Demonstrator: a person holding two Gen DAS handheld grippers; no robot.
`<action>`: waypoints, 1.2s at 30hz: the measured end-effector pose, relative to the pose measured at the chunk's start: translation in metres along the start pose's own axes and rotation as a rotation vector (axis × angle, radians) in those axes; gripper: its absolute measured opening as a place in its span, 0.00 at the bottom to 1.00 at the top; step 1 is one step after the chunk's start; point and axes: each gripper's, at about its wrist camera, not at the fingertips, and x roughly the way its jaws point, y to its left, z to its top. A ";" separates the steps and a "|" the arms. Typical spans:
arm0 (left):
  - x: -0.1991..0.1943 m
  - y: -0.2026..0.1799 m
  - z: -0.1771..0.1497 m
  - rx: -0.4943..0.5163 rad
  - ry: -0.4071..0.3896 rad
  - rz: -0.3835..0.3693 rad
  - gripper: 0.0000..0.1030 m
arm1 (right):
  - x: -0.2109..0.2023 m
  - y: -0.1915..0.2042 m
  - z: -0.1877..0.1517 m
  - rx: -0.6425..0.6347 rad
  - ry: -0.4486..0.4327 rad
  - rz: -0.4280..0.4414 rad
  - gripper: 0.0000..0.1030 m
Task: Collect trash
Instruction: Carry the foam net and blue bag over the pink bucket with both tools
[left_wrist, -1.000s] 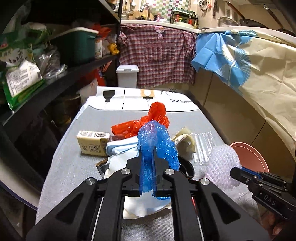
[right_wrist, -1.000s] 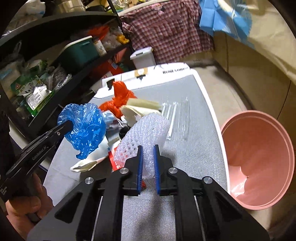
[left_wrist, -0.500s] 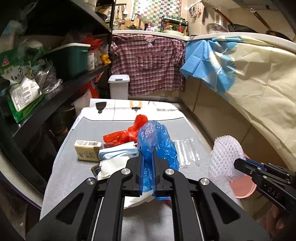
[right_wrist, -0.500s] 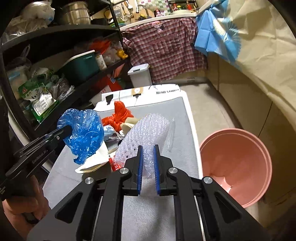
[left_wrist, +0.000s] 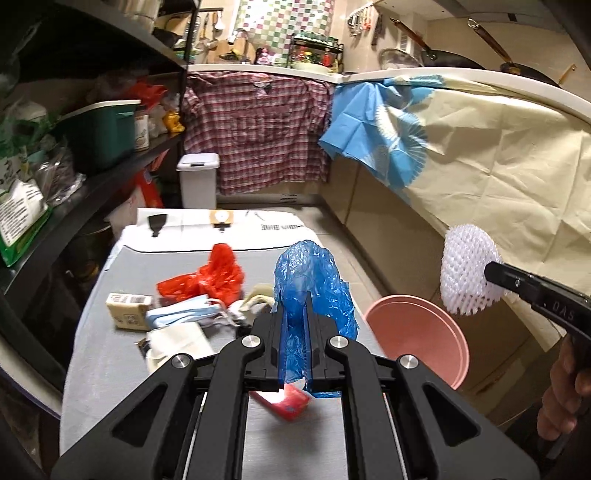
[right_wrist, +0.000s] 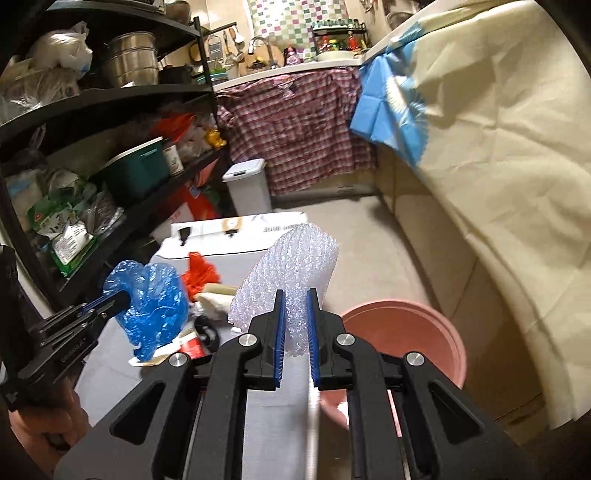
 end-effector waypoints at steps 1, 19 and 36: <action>0.002 -0.005 0.001 0.003 0.004 -0.009 0.06 | -0.002 -0.009 0.002 0.001 -0.003 -0.015 0.11; 0.060 -0.093 0.001 0.070 0.049 -0.117 0.06 | 0.014 -0.091 -0.016 0.039 -0.010 -0.201 0.11; 0.105 -0.138 -0.011 0.119 0.116 -0.162 0.06 | 0.044 -0.111 -0.021 0.036 0.047 -0.235 0.11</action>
